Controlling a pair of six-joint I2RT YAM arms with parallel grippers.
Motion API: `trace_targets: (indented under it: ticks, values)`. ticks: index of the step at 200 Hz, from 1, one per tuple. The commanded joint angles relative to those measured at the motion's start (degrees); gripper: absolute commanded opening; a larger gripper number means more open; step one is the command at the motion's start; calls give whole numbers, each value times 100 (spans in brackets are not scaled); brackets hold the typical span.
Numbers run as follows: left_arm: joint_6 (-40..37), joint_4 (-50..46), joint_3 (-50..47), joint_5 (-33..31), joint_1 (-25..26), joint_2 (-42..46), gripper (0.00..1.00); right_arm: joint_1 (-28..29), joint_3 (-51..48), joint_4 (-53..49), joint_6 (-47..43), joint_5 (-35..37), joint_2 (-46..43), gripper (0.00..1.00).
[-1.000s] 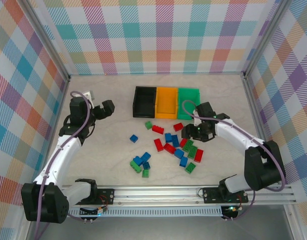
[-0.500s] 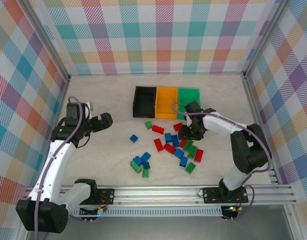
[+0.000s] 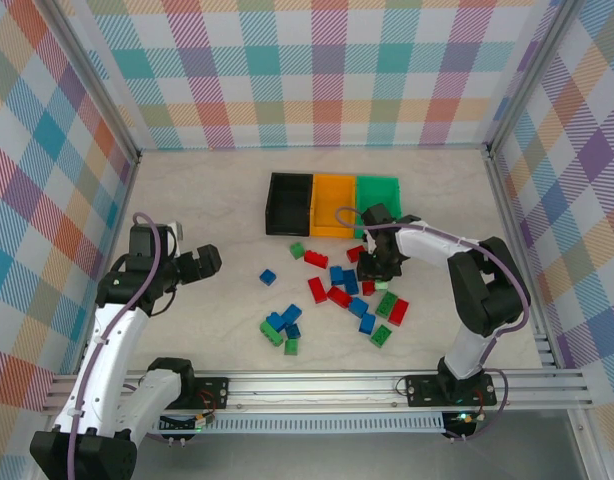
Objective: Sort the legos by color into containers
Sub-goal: Pick up the lego from the center of the table, then place the lego in the container.
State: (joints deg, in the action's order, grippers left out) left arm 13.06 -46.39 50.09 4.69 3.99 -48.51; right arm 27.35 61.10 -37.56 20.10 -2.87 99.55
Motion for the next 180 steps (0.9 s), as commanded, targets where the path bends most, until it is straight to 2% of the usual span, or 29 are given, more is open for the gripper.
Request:
trace_targets:
  ticks: [1, 48, 84, 133, 145, 162, 180]
  values:
    - [33, -54, -57, -75, -26, 44, 100, 57, 45, -129, -6, 130, -118, 26]
    - [34, -45, -78, -21, -30, 26, 100, 60, 76, -160, 21, 287, -690, 24]
    - [30, -36, -77, 3, -29, 9, 100, -43, 598, -274, -193, 496, -963, 24]
    - [-1, -39, -81, -6, -29, -52, 100, -830, 2314, -463, -624, 609, -110, 26]
    - [-4, -40, -78, 22, -30, -79, 100, -888, 2697, -520, -704, 757, 189, 32]
    - [-5, -53, -76, -15, -30, -83, 100, -901, 3203, -763, -762, 785, 561, 57]
    - [1, -54, -84, -36, -30, -73, 100, -892, 3110, -734, -678, 527, 513, 60]
